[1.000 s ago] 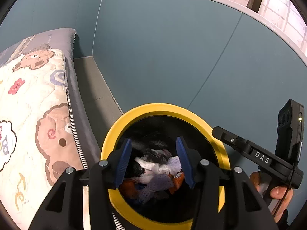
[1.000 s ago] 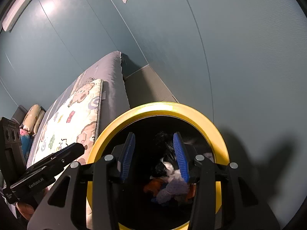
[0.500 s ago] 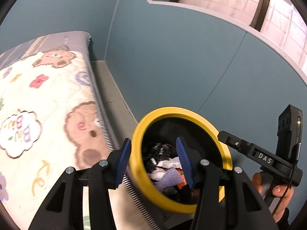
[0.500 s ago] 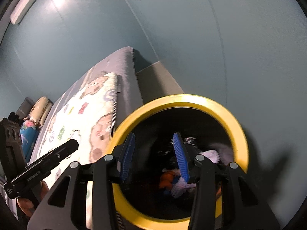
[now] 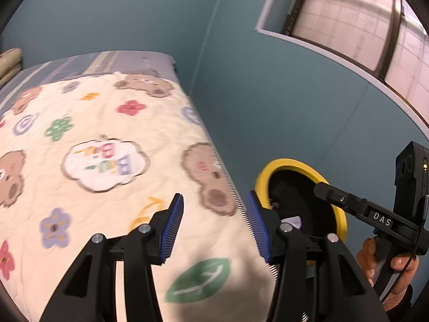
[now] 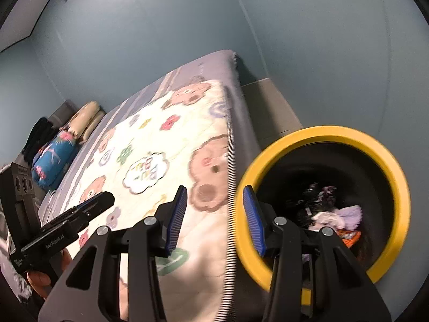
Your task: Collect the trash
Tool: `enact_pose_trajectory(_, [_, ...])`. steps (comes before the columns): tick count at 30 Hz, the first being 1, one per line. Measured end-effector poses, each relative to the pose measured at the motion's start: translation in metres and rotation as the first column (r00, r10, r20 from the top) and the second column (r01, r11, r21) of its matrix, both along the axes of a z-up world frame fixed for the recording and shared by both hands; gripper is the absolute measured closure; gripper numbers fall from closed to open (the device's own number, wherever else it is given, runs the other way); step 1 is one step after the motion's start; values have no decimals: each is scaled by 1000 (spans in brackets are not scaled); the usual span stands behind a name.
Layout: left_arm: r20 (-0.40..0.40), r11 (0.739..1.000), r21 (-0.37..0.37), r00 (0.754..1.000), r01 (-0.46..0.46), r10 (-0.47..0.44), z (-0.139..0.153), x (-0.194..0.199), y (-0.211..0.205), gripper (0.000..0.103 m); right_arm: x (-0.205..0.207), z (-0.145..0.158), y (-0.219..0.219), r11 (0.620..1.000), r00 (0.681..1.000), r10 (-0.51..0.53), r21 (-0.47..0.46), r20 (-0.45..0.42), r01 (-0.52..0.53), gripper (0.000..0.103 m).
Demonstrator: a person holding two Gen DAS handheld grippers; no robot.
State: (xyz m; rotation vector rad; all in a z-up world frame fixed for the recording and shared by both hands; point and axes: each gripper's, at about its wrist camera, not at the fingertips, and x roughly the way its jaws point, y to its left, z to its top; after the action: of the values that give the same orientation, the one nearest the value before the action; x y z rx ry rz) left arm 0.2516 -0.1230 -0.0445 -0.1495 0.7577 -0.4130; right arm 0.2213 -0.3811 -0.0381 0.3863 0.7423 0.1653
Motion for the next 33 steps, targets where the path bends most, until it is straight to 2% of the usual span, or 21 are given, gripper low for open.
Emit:
enact_pose_trajectory(7, [-8,995,2,995,-102,102,-6,-26,56,57,-7,3,43,997,997,80,-6,-11,-80,60])
enact_pose_trajectory(16, [-47,981,4,980,-194,194,-26,-65,111,57,-17,-1,102,983,983,180,-35,-28,-181,59])
enact_pose_trajectory(22, [-33,970,5,970,-242,242,-31,-87,137,57,-33,0,132,972,974,226,-52,-27,-227,55])
enact_pose_trajectory(24, [-17,967,9,967,-253,253,-30,-96,143,53,-38,1,139,971,973,229,-63,-21,-230,52])
enact_pose_trajectory(27, [22,959,24,960,-281,281,-26,-111,149,42,-46,2,146,972,974,229,-62,-5,-228,43])
enact_pose_trajectory(30, [41,953,16,952,-304,303,-24,-120,154,32,-52,3,151,972,973,230,-58,13,-229,29])
enact_pose_trajectory(32, [61,946,-3,944,-325,325,-20,-126,159,22,-56,5,152,974,975,221,-58,30,-219,18])
enact_pose_trajectory(33, [74,943,-11,940,-333,333,-19,-128,161,19,-57,6,151,976,976,213,-56,36,-210,16])
